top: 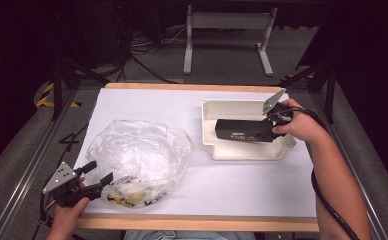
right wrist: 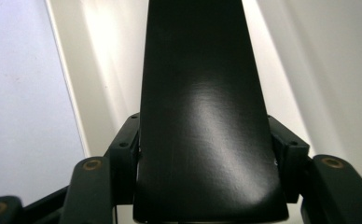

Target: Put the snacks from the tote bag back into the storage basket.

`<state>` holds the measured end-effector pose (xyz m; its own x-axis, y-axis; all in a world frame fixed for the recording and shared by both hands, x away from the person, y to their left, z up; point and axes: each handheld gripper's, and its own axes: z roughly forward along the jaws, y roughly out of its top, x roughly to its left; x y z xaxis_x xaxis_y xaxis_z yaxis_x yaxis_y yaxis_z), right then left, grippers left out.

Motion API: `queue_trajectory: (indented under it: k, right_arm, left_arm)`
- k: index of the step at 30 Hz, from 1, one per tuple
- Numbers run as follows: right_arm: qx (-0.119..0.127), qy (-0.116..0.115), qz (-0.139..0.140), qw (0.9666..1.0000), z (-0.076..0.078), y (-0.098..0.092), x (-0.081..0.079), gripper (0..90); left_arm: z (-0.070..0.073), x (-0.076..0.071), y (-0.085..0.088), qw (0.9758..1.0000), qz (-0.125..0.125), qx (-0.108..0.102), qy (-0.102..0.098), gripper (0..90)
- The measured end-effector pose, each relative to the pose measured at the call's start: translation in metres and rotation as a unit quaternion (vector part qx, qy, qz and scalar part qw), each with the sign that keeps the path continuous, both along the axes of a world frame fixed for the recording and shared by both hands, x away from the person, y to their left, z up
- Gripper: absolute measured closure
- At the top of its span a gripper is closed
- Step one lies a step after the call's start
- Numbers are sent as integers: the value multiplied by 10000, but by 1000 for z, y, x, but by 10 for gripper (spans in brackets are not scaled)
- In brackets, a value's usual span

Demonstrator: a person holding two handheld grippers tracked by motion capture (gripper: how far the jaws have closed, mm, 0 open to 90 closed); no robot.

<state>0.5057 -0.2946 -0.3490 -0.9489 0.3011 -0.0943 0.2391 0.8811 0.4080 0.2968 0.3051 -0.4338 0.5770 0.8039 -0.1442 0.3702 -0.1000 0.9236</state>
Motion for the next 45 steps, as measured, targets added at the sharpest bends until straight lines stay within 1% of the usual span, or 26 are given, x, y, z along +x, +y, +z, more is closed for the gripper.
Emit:
queue_trajectory:
  k: [2, 4, 7, 9, 11, 13, 15, 17, 18, 20, 24, 28, 30, 33, 36, 38, 39, 40, 45]
  right_arm:
    - [-35, 56, 36, 10000, 0, -1, 2, 422]
    - [-83, 46, 110, 9999, -1, -1, 5, 421]
    - [-133, 66, 113, 9998, -1, -1, 6, 420]
    - [-198, 82, 198, 9996, -1, -1, 9, 420]
    - [-241, 165, 153, 9995, -1, -1, 11, 419]
    - [-213, 146, 170, 9995, -1, -1, 13, 418]
    - [-266, 209, 151, 9993, -4, -1, 15, 414]
    - [-321, 185, 204, 9991, -7, -1, 17, 414]
    - [-364, 238, 171, 9989, -9, -2, 18, 414]
    - [-398, 256, 187, 9987, -14, -3, 19, 414]
    - [-432, 291, 181, 9985, -18, -4, 20, 413]
    - [-524, 338, 168, 9979, -25, -5, 20, 409]
    - [-532, 337, 113, 9980, -26, -5, 20, 381]
    - [-516, 208, 39, 9984, -27, -7, 21, 340]
    - [-551, 147, -16, 9984, -26, -8, 23, 329]
    - [-585, 65, -142, 9982, -25, -8, 23, 318]
    - [-578, 5, -150, 9982, -25, -9, 23, 310]
    - [-570, -9, -166, 9982, -25, -9, 24, 305]
    - [-489, 8, -179, 9986, -25, -8, 24, 306]
  left_arm:
    - [0, 0, 0, 10000, 13, -8, -4, 241]
    - [0, -1, 0, 10000, 22, -10, -3, 241]
    - [0, -1, 0, 10000, 33, -11, 3, 241]
    - [0, -1, 0, 10000, 32, -4, 3, 241]
    - [0, -1, 1, 10000, 29, 13, 12, 241]
    - [0, -1, 1, 10000, 32, 3, 3, 241]
    - [0, -1, 1, 10000, 45, -1, 1, 241]
    - [0, -1, 1, 10000, 50, 3, -1, 241]
    - [0, -1, 1, 10000, 52, 3, 0, 241]
    - [0, -1, 1, 10000, 55, 14, 1, 241]
    - [0, -1, 1, 10000, 51, 18, 9, 241]
    - [0, -1, 1, 10000, 47, 49, 21, 241]
    - [0, -1, 0, 10000, 49, 45, 20, 241]
    - [0, -1, 1, 10000, 47, 49, 25, 241]
    - [0, -1, 1, 10000, 42, 47, 24, 241]
    - [0, -1, 1, 10000, 39, 44, 25, 241]
    - [0, -1, 1, 10000, 44, 40, 25, 241]
    - [0, -1, 1, 10000, 55, 23, -1, 241]
    - [0, -1, 1, 10000, 58, 15, 2, 241]
